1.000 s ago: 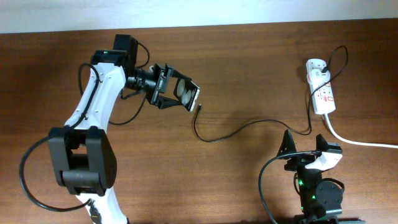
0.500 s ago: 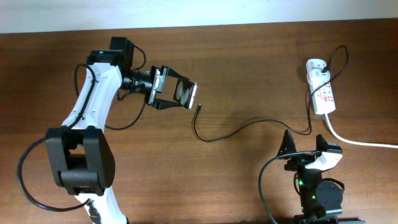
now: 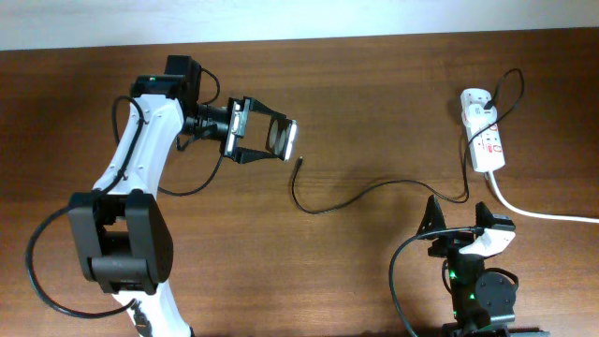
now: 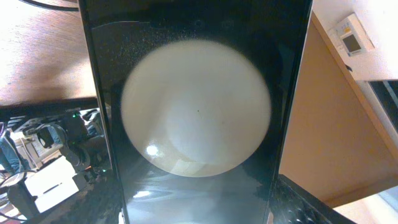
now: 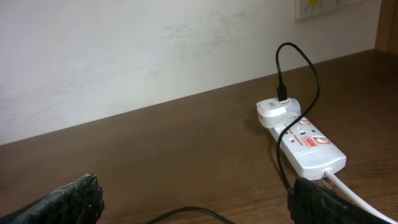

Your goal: Plug charger to phone and switch on socket

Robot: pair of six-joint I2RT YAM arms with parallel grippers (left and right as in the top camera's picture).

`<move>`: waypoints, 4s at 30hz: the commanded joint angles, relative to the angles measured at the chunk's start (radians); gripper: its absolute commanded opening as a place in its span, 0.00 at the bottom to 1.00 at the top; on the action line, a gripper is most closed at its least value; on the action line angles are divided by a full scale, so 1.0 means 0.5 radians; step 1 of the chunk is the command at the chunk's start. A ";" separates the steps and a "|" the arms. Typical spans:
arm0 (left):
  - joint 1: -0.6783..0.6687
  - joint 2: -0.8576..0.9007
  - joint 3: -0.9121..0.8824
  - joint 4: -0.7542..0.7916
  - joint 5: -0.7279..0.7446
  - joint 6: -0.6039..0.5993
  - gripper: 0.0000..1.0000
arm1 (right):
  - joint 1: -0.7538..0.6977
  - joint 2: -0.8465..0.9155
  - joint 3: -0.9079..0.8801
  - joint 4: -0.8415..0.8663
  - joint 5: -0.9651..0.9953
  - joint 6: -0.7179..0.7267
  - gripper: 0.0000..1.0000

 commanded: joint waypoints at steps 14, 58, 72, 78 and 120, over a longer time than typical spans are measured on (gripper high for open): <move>0.002 -0.082 0.063 -0.008 0.101 -0.018 0.00 | -0.006 -0.015 -0.011 -0.015 0.018 0.009 0.99; 0.002 -0.082 0.063 -0.008 -0.024 -0.041 0.00 | -1.064 2.242 1.779 -1.187 -1.678 0.126 0.99; 0.002 -0.082 0.063 -0.007 -0.061 -0.042 0.00 | -0.781 2.383 2.459 -1.798 -1.382 -0.317 0.99; 0.002 -0.082 0.063 -0.007 -0.062 -0.041 0.00 | -0.749 2.386 2.462 -1.715 -1.406 -0.263 0.99; -0.206 -0.082 0.063 0.211 -0.796 -0.439 0.00 | 0.264 2.914 2.462 -1.191 -1.395 0.304 0.88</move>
